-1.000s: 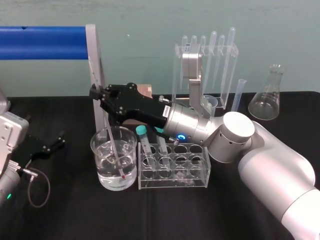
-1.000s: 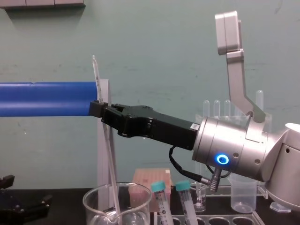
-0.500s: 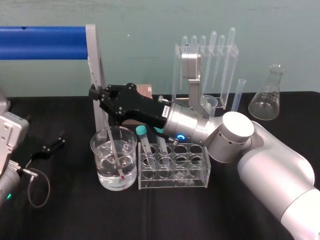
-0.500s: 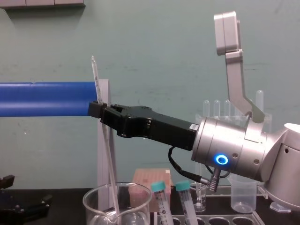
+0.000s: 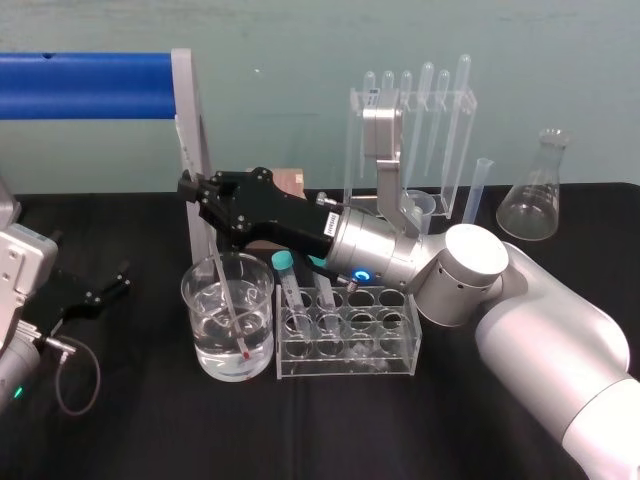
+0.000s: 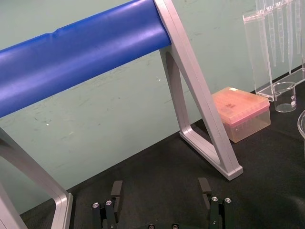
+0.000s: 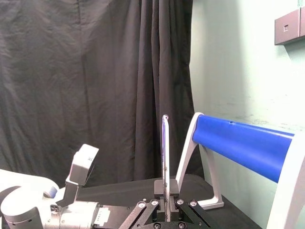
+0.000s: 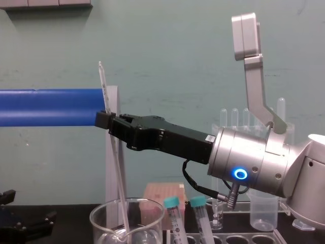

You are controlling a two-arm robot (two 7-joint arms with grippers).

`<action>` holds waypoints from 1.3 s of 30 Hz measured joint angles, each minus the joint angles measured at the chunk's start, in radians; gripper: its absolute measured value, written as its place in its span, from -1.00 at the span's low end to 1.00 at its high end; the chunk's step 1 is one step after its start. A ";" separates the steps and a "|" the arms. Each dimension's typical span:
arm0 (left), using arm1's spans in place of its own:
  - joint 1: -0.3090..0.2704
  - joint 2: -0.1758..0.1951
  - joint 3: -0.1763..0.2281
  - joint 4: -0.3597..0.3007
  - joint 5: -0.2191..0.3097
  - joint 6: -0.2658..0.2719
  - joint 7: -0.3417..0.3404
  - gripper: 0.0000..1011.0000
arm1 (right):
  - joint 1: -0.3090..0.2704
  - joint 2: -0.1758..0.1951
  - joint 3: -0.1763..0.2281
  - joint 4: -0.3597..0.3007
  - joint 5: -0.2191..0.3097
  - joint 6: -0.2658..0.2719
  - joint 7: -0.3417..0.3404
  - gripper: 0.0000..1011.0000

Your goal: Hold the thermometer with one hand and immerse one end into the beaker, then reinsert it into the test tube rack.

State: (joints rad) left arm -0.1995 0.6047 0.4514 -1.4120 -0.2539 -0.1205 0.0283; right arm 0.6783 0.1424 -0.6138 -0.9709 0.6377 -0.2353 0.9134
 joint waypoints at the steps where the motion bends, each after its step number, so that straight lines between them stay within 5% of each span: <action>1: 0.000 0.000 0.000 0.000 0.000 0.000 0.000 0.99 | 0.001 0.000 0.000 0.001 0.000 0.000 0.000 -0.90; 21: 0.000 0.000 0.000 0.000 0.000 0.000 0.000 0.99 | 0.004 0.002 0.002 -0.001 -0.001 0.002 0.001 -0.90; 33: 0.000 0.000 0.000 0.000 0.000 0.000 0.000 0.99 | -0.003 0.066 0.080 -0.264 0.104 0.038 -0.008 -0.90; 39: 0.000 0.000 0.000 0.000 0.000 0.000 0.000 0.99 | -0.032 0.164 0.164 -0.445 0.128 0.027 -0.096 -0.90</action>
State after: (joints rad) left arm -0.1996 0.6047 0.4514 -1.4120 -0.2539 -0.1206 0.0282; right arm 0.6464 0.3062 -0.4496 -1.4163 0.7658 -0.2082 0.8179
